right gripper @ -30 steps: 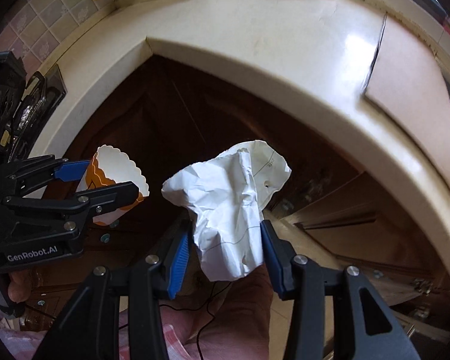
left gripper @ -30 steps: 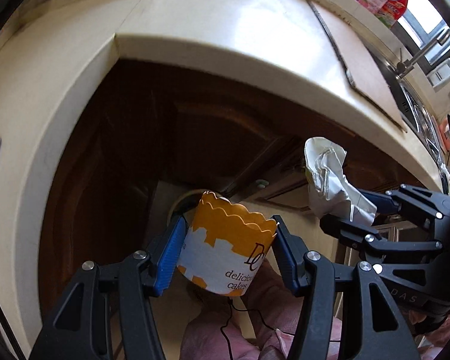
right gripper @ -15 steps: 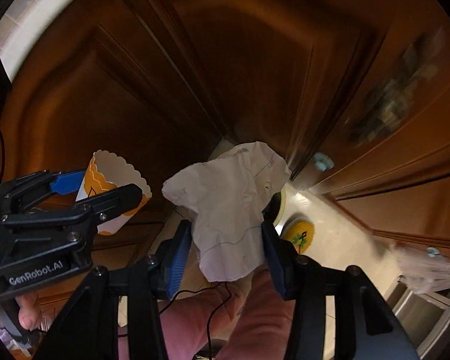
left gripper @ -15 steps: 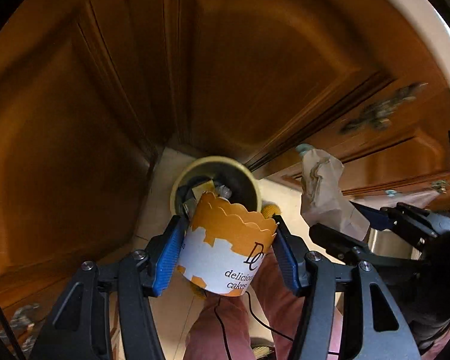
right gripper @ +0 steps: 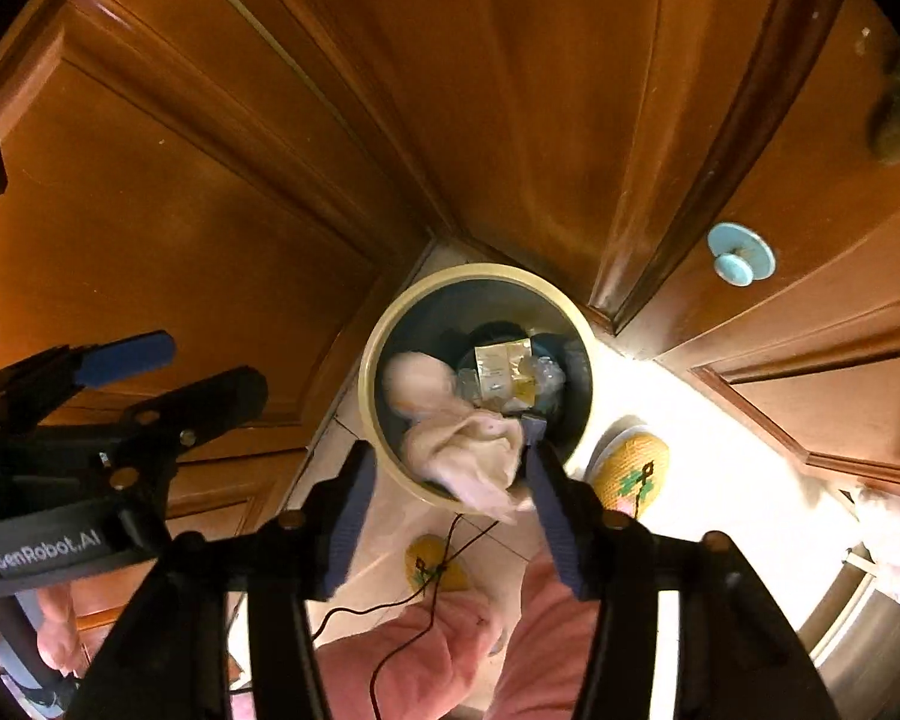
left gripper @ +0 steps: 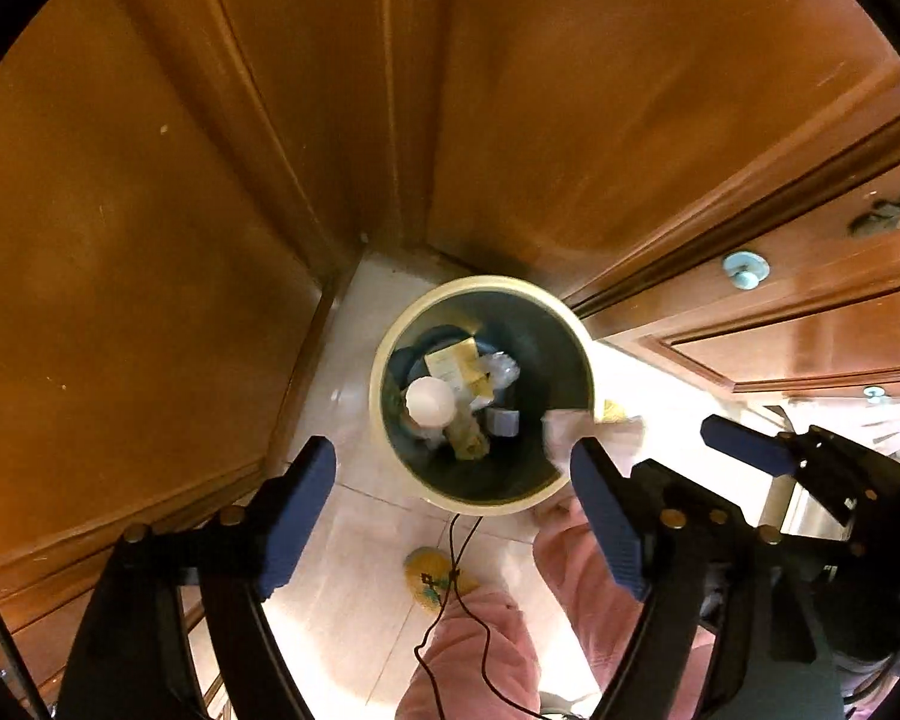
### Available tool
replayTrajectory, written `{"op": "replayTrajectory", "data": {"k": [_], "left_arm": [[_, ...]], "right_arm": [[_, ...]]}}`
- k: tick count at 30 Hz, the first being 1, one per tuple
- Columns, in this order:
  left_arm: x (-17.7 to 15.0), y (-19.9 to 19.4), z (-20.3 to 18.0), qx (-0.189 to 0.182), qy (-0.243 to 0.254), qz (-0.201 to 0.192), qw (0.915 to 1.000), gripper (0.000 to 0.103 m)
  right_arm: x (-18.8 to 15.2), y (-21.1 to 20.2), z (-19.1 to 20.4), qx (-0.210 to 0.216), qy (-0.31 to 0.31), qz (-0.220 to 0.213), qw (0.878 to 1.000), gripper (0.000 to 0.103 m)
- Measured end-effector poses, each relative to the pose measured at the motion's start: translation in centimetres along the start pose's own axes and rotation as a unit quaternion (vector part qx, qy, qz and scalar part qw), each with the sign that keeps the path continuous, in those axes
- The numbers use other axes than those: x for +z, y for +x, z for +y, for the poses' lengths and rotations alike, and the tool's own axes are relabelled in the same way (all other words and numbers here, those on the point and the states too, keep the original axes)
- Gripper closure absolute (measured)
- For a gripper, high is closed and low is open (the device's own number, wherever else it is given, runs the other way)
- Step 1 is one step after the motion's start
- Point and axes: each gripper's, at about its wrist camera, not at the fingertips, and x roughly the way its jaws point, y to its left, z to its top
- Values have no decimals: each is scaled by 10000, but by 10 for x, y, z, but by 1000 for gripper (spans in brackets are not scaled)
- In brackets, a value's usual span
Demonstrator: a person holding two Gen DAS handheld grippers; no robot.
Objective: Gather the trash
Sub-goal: 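Open both tools over the bin to drop the cup and tissue, then raise both open tools up from the bin toward the trash pile on the counter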
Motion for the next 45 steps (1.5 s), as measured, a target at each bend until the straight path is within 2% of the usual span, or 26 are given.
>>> {"op": "replayTrajectory", "data": {"k": [1, 4, 12, 20, 28, 32, 37, 45], "left_arm": [[0, 2, 0, 23, -5, 12, 10000, 21], [-2, 0, 1, 37, -36, 14, 10000, 17], [-1, -3, -1, -57, -36, -10, 10000, 17], [1, -27, -7, -101, 122, -117, 9998, 17], [0, -69, -7, -113, 133, -253, 9995, 17], [0, -103, -6, -114, 178, -400, 9990, 17], [1, -166, -11, -126, 265, -699, 9971, 17], [2, -272, -25, -69, 509, -1259, 9907, 17]], "right_arm": [[-2, -1, -2, 27, -6, -16, 10000, 37], [-4, -3, 1, -5, -62, -58, 10000, 37], [-3, -10, 10, -102, -163, -103, 9998, 37], [-1, -24, 11, -141, -95, -103, 9998, 37], [0, -52, 19, -188, -144, -178, 9996, 37], [1, -80, 26, -198, -142, -271, 9993, 37], [1, -123, 34, -253, -151, -398, 9988, 37], [1, -220, 46, -332, -203, -828, 9958, 37]]}}
